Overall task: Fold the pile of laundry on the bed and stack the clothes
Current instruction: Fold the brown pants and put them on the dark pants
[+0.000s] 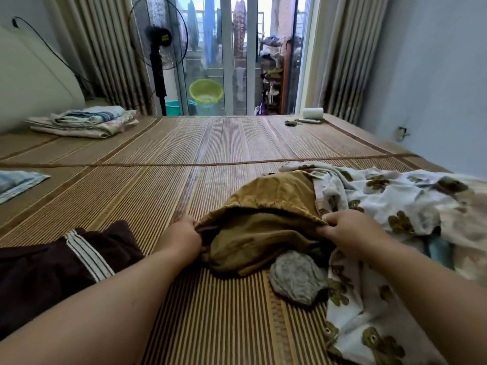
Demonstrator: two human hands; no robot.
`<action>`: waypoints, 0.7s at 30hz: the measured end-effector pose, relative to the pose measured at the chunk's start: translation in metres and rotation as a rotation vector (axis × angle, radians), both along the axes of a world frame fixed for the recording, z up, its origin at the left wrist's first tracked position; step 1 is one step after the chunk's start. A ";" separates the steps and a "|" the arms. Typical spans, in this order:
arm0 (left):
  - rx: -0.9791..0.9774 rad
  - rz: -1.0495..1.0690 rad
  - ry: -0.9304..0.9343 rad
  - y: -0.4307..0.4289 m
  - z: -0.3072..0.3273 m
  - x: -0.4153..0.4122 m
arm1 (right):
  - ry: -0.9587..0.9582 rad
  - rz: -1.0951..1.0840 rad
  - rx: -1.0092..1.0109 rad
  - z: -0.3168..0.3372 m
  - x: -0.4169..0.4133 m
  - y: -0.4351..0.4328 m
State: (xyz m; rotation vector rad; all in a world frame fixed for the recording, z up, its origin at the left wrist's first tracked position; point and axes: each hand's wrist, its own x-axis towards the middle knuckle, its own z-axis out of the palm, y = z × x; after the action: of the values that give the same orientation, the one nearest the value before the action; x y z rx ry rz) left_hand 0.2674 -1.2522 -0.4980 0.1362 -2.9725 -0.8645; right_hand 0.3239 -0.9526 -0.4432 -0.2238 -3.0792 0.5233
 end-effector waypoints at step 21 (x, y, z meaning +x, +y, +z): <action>-0.202 0.054 0.452 -0.109 0.335 0.211 | 0.533 -0.137 0.025 0.283 0.211 -0.009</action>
State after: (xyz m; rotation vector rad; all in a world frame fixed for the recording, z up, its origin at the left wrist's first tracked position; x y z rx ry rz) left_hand 0.4786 -1.3616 -0.1631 0.0096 -2.5941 -0.5007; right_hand 0.5351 -0.9613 -0.1603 -0.2448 -2.5311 0.4496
